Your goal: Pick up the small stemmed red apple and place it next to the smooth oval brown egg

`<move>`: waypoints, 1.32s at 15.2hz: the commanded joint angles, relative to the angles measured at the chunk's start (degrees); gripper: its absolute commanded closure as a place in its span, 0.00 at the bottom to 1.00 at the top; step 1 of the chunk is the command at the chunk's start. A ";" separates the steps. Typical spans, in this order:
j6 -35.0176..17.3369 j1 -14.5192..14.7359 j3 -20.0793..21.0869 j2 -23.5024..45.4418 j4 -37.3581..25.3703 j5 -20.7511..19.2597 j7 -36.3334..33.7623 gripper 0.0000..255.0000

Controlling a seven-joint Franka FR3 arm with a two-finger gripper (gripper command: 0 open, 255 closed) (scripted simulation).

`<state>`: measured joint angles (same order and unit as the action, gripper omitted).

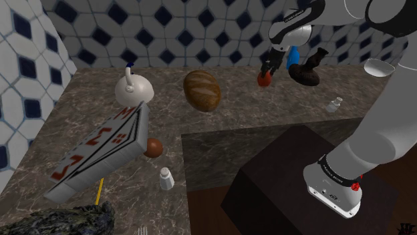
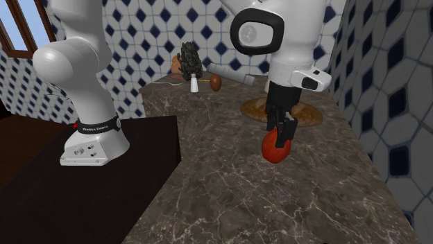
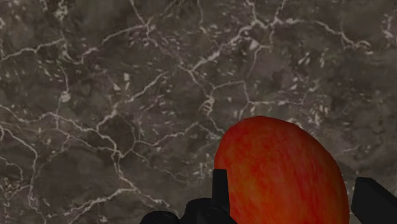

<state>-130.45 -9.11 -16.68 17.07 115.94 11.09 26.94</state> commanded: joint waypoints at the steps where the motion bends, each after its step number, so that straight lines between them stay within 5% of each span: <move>1: 1.20 0.11 -0.22 -1.10 -0.14 -0.53 -0.33 1.00; 20: 14.00 0.77 -1.17 -8.13 -6.41 -4.07 -3.25 1.00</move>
<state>-117.17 -8.32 -17.80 9.16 110.03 7.13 23.73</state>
